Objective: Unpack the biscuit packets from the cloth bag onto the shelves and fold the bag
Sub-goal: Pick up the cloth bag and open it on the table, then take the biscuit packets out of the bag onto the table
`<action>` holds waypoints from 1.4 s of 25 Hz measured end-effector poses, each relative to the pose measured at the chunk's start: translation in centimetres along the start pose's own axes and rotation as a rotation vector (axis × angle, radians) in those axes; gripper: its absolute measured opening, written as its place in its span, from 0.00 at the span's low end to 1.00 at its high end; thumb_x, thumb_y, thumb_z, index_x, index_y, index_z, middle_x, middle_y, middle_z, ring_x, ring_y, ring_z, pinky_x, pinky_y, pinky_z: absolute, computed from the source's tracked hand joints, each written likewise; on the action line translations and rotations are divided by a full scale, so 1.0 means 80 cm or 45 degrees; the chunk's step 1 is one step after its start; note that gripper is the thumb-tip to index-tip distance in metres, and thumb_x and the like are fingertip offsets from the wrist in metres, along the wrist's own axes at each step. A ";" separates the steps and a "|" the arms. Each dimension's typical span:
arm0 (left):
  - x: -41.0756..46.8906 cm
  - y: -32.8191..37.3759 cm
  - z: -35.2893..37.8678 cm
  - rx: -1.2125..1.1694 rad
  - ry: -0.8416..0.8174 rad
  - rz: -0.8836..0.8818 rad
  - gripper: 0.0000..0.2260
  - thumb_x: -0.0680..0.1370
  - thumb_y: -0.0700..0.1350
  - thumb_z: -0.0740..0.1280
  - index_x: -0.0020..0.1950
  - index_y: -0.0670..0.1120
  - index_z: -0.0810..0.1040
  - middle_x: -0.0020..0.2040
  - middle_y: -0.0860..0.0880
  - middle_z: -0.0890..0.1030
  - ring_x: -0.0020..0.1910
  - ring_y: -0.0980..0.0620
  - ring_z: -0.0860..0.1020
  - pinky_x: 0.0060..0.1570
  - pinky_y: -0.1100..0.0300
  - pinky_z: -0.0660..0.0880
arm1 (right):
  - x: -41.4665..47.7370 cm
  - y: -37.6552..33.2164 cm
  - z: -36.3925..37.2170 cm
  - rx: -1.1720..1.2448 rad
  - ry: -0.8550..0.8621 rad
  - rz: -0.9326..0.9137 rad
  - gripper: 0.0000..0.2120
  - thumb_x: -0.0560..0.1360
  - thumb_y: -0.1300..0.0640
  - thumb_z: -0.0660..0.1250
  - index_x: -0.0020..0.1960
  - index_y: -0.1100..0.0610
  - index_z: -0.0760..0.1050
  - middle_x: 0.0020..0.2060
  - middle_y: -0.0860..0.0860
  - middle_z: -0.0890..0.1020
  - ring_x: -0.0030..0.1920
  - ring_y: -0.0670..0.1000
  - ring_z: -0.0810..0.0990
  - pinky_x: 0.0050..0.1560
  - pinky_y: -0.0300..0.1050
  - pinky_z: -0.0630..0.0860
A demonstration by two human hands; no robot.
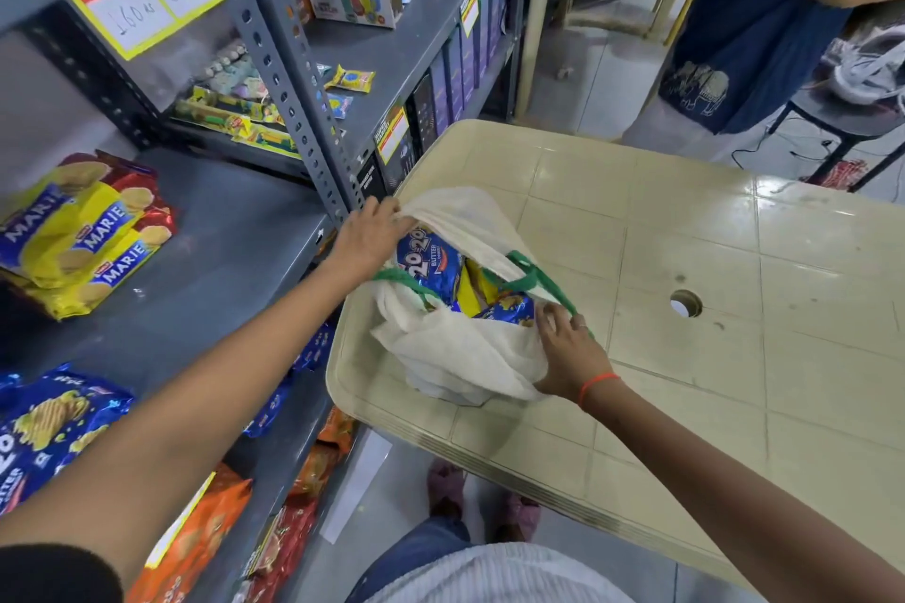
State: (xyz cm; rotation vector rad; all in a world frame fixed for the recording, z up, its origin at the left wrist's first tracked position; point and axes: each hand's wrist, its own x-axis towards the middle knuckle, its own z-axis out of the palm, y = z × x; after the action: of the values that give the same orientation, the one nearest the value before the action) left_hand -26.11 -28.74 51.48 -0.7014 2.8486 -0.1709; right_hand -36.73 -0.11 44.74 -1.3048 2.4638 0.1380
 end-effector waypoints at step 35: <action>0.052 -0.006 0.003 -0.279 -0.140 0.367 0.37 0.71 0.51 0.71 0.76 0.49 0.56 0.76 0.47 0.61 0.75 0.48 0.58 0.73 0.55 0.56 | 0.167 -0.027 -0.080 -0.357 0.561 -0.544 0.15 0.61 0.64 0.68 0.46 0.58 0.71 0.41 0.58 0.80 0.39 0.59 0.79 0.31 0.47 0.78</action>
State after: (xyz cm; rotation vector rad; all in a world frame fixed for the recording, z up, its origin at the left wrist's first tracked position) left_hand -29.44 -31.10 50.61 -0.3164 2.8454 0.2191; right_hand -43.48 -13.38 46.26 -2.1517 2.4932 0.0976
